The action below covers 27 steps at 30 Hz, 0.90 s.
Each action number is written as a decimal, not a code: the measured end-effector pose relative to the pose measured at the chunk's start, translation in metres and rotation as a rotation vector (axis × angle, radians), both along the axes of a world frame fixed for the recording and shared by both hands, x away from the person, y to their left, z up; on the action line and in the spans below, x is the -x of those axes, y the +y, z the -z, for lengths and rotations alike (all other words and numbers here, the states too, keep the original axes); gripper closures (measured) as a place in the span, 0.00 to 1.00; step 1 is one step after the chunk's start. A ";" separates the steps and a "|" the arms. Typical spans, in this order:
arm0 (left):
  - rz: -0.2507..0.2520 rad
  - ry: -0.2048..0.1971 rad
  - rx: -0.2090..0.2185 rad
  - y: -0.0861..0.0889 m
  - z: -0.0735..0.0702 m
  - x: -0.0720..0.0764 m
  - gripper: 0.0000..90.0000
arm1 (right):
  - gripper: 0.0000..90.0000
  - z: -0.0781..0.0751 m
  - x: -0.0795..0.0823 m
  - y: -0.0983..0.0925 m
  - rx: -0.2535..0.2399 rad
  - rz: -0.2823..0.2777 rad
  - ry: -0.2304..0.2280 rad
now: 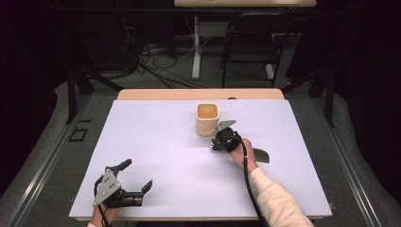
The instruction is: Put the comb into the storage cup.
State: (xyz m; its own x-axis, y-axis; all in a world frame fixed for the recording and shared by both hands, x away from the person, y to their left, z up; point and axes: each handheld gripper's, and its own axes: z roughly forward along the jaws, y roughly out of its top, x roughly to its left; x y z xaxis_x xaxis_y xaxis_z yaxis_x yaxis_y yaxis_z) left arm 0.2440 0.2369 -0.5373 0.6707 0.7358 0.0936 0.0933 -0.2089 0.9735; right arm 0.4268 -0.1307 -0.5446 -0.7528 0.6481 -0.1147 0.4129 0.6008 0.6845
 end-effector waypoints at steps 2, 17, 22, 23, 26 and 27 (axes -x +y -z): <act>0.000 0.001 0.001 0.000 0.000 0.000 0.01 | 1.00 0.000 0.001 0.001 -0.003 -0.006 0.008; -0.005 -0.003 0.001 0.001 0.000 0.000 0.01 | 1.00 -0.004 0.014 0.005 0.022 -0.055 0.057; -0.005 -0.002 0.001 0.002 0.000 0.001 0.01 | 1.00 -0.005 0.020 0.004 0.026 -0.066 0.080; -0.005 -0.001 0.001 0.002 0.000 0.001 0.01 | 1.00 -0.005 0.022 0.003 0.027 -0.067 0.086; -0.005 -0.002 -0.001 0.001 0.000 0.001 0.01 | 1.00 -0.006 0.026 0.003 0.035 -0.077 0.097; -0.006 -0.003 -0.003 0.002 -0.001 0.001 0.01 | 1.00 -0.007 0.027 0.003 0.037 -0.081 0.102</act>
State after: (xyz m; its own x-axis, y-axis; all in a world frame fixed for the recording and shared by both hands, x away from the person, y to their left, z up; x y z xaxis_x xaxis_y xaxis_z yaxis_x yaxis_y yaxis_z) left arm 0.2429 0.2385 -0.5367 0.6657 0.7398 0.0978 0.0914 -0.2109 0.9732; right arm 0.3999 -0.1282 -0.5380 -0.8118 0.5811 -0.0575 0.4283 0.6594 0.6179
